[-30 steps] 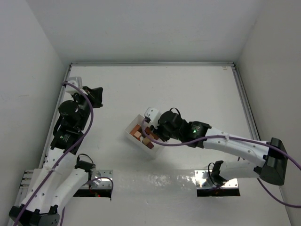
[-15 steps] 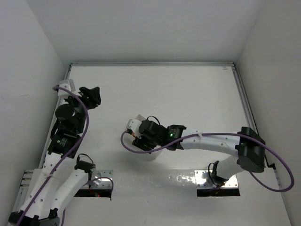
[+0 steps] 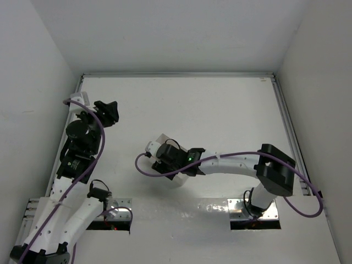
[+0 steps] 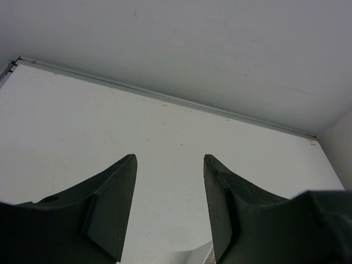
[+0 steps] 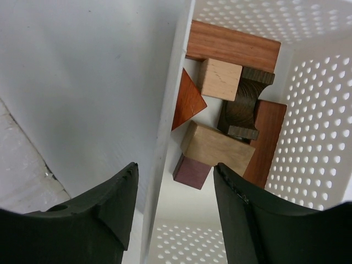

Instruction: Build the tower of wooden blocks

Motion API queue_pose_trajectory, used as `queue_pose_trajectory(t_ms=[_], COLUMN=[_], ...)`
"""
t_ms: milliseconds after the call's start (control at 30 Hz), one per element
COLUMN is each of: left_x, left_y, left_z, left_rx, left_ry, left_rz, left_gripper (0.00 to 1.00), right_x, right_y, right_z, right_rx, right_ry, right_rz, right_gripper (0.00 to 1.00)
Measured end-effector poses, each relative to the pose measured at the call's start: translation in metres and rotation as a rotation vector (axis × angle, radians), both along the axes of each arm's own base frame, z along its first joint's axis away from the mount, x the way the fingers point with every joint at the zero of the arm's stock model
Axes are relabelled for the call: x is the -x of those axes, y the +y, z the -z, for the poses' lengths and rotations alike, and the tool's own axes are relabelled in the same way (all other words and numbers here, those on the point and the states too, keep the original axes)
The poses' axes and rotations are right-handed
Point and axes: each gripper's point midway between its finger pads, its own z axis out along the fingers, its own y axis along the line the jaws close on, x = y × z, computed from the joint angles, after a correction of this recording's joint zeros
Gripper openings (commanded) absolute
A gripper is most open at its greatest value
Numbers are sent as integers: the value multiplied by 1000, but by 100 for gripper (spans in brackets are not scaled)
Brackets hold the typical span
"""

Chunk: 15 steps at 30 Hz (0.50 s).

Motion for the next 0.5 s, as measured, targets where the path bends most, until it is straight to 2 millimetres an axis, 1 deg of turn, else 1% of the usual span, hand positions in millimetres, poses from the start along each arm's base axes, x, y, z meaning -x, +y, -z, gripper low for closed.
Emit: queue_pose_trajectory(t_ms=[133,300,367,400,500], left_x=[-2,-3,-2,-2,-2], left_y=[-1,-1,-1,-1,-1], left_z=[2,4,3,3,3], left_rx=[-2,-3,-2,-2,-2], left_ry=[9,13,10,10,11], left_rz=[1,2,2,2,4], left_gripper=[49,48,48,48,48], right_x=[-2,-3,-3,-3,-3], right_y=[-3,-4,-5,-5,-5], right_z=[10,20,21,21,22], right_rx=[14,31,30,29,28], right_ry=[-2,2,2,2,0], right_rz=[20,37,41,44,47], right_gripper=[52,40,37,34,31])
